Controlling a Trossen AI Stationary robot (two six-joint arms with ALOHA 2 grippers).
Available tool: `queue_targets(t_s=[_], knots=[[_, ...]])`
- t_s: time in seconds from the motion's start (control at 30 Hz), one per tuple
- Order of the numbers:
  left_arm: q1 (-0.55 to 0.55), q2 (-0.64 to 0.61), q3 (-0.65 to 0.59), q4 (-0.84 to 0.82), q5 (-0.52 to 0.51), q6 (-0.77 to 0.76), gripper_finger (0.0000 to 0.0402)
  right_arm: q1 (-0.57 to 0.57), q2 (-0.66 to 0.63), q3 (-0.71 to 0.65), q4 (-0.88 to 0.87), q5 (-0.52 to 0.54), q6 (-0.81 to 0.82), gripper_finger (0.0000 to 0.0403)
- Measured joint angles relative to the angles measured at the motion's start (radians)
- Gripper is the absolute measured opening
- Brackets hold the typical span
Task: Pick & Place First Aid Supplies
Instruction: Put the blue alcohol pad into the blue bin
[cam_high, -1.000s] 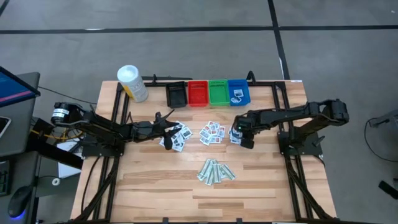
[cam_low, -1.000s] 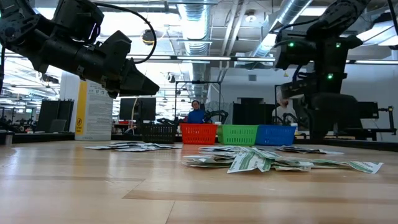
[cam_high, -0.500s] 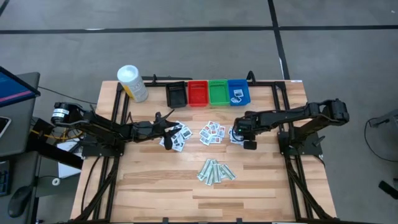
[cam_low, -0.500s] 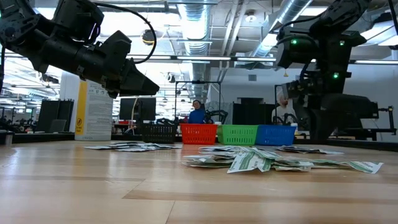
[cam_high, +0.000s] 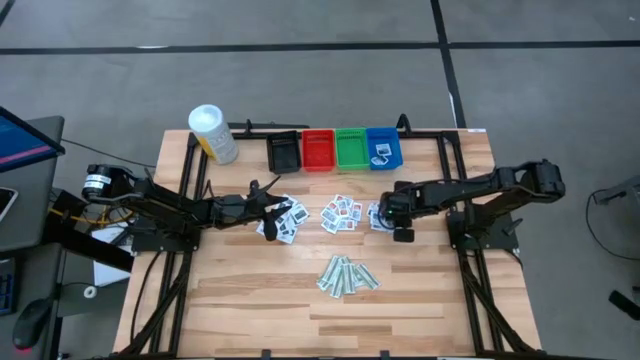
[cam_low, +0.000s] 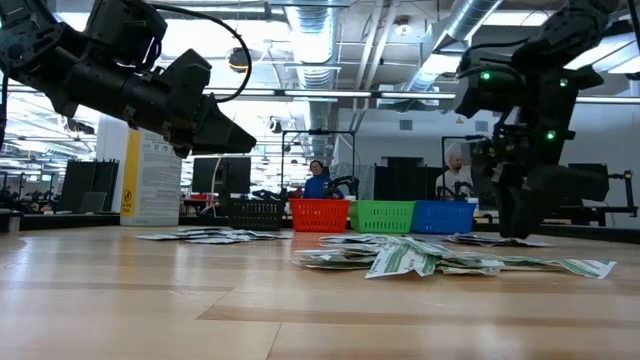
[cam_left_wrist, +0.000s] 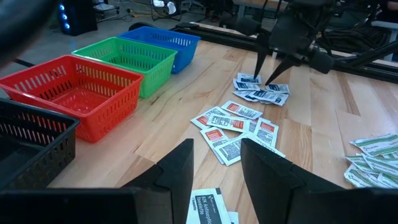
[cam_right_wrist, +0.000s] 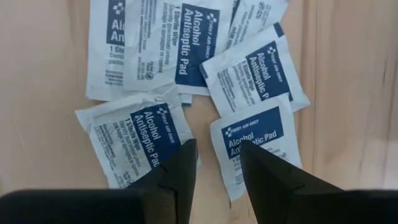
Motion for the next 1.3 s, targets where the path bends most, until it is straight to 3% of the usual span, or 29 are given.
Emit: queue_targets(t_s=[0.27,0.7,1.03,1.3], knots=[[0.000,0.000,0.000,0.000,0.000,0.000,0.0134,-0.042,0.002,-0.008,0.007,-0.010,0.025,0.0109],[0.000,0.000,0.000,0.000,0.000,0.000,0.0134,-0.089,0.003,-0.010,0.004,-0.059,0.025,0.0006],[0.000,0.000,0.000,0.001,0.000,0.000,0.0134,-0.089,0.004,-0.007,0.000,-0.071,0.000,0.0002],[0.000,0.000,0.000,0.001,0.000,0.000,0.0134,-0.083,0.010,0.072,-0.027,-0.029,0.026,0.0001]])
